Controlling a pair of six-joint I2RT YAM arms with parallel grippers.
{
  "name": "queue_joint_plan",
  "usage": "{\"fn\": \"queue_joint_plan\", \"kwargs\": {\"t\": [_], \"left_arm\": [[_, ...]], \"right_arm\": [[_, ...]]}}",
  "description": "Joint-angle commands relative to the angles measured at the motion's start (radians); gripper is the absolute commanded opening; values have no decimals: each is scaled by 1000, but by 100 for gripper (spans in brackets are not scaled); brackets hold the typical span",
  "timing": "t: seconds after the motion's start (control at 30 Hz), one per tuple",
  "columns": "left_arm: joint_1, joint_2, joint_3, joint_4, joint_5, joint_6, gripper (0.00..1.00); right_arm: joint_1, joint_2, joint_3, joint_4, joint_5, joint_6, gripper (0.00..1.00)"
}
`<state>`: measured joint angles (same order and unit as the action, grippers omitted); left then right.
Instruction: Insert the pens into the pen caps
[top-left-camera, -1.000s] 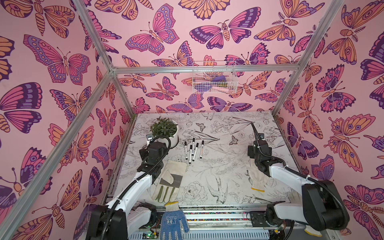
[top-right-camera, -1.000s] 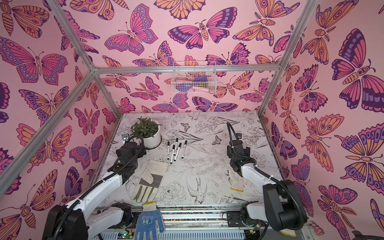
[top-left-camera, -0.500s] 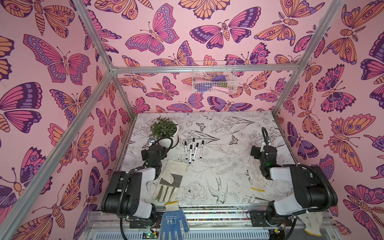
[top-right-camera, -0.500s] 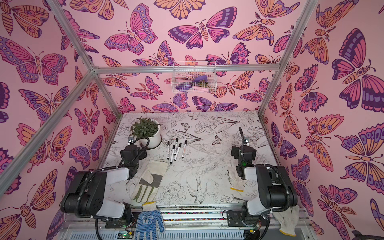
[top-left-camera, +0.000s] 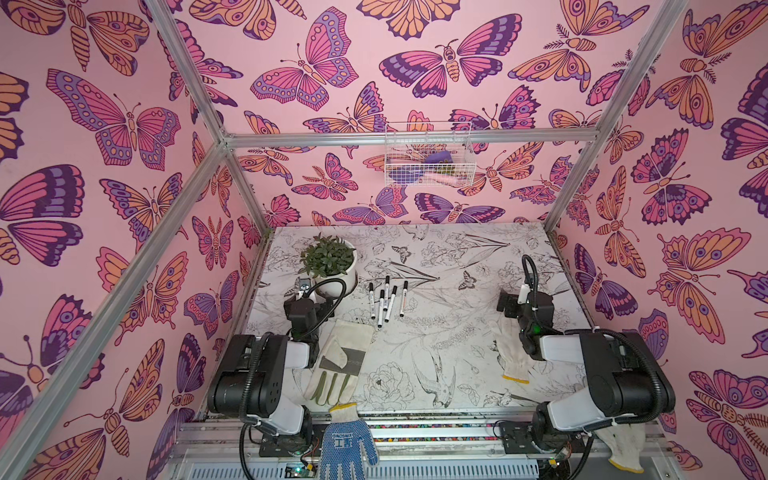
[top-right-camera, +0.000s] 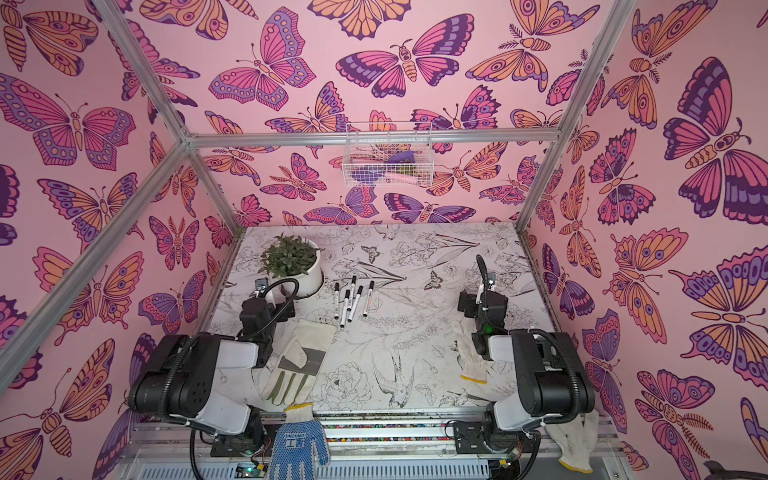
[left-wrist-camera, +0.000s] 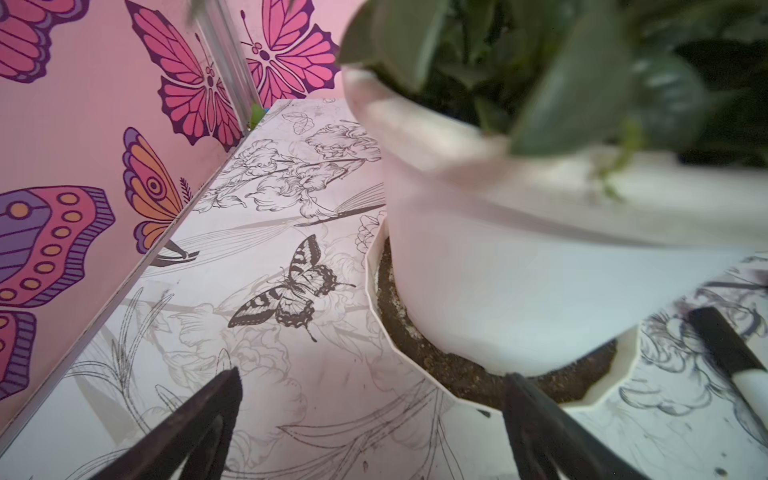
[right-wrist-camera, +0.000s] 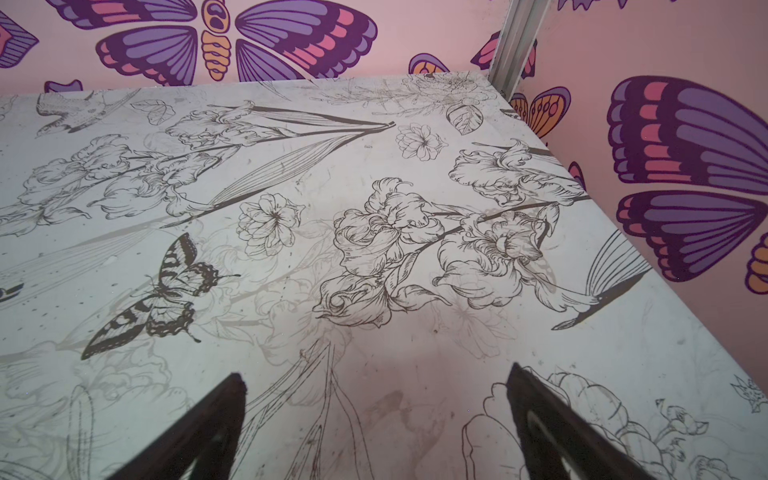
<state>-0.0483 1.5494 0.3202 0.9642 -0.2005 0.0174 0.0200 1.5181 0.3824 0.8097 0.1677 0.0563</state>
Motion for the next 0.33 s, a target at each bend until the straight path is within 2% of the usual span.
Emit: {"fn": "queue_joint_plan", "kwargs": {"t": [0.0,0.03,0.1,0.17,0.3], "left_arm": [[-15,4,-50,113,60,52,99],[-16,18,-39,115,89,66,99],[5,-7,-1,-8,138,45,99],[37,6,36,-19,193,35,99],[41,3,36,-23,186,31,99]], "right_arm": [[-5,-13,14,9,-12,16,99],[-7,-13,14,8,-17,16,99],[-9,-13,13,9,-20,14,99],[-8,-12,14,9,-20,15,99],[-8,-13,14,8,-21,16,99]]}}
